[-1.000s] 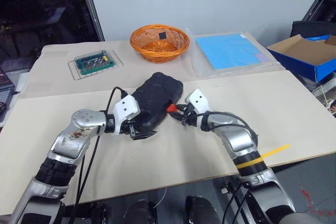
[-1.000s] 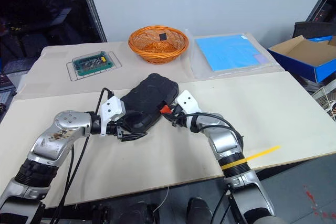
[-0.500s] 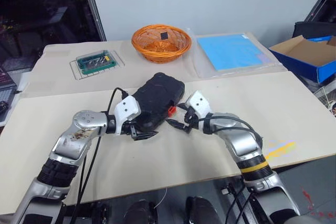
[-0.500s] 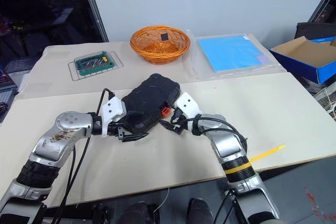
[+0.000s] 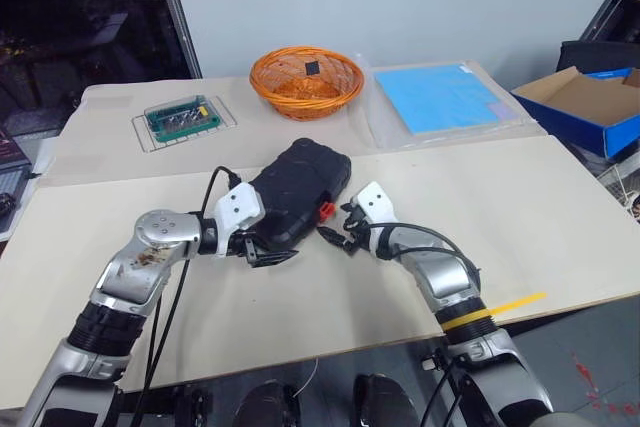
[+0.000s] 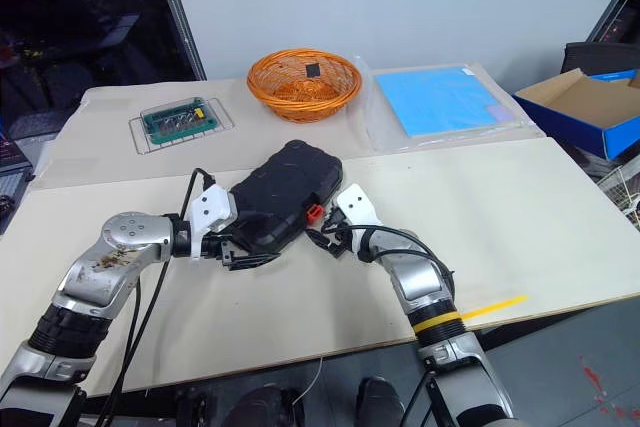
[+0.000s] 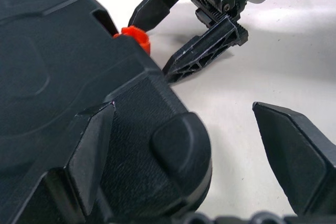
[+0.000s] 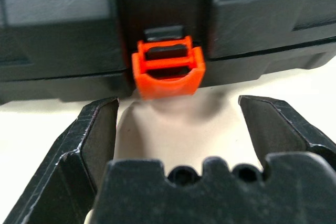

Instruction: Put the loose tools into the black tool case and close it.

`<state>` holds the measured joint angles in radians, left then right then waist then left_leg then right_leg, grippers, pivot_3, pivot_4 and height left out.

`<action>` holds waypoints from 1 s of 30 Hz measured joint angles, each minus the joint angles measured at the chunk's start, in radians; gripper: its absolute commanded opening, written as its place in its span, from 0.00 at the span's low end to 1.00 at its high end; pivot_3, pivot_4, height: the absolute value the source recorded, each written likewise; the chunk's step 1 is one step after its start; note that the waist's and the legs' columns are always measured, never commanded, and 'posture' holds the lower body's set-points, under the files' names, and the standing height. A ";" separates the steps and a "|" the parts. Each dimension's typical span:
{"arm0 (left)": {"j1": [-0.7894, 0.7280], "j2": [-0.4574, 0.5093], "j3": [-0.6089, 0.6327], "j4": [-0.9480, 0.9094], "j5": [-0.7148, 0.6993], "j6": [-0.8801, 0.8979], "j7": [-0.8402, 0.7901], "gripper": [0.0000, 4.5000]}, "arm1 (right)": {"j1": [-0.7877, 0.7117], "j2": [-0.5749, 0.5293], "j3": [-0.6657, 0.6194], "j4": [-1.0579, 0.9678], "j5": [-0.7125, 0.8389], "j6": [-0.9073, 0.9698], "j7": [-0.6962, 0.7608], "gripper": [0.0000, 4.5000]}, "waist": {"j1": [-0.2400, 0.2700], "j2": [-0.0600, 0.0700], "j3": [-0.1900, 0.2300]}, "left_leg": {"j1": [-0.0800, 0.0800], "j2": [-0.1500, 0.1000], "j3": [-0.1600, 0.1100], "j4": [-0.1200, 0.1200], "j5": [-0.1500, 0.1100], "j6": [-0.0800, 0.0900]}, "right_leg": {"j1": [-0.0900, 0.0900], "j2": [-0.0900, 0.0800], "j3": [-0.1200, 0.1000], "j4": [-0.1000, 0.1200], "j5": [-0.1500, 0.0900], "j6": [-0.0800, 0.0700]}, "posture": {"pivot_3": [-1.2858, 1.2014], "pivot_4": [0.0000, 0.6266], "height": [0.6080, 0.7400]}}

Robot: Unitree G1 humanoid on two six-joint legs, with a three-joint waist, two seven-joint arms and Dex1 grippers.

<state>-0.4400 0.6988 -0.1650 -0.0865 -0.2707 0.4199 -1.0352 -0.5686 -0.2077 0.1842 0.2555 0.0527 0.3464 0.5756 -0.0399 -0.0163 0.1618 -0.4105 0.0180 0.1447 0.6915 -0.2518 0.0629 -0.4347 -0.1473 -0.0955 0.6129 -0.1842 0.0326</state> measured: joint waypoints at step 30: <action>0.003 0.004 0.005 -0.002 0.000 0.000 0.000 1.00 | -0.040 0.010 0.015 0.087 -0.006 -0.092 0.068 0.27 | -0.003 0.000 0.000 | 0.000 0.000 0.000 -0.004 0.002 -0.003 | -0.001 0.000 0.000 0.000 0.000 -0.001 | 0.52 0.24 1.00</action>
<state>-0.4375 0.7027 -0.1603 -0.0880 -0.2706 0.4199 -1.0352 -0.6088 -0.1974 0.1991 0.3429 0.0469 0.2546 0.6437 -0.0424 -0.0161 0.1619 -0.4103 0.0181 0.1448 0.6880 -0.2498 0.0596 -0.4354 -0.1474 -0.0952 0.6124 -0.1840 0.0320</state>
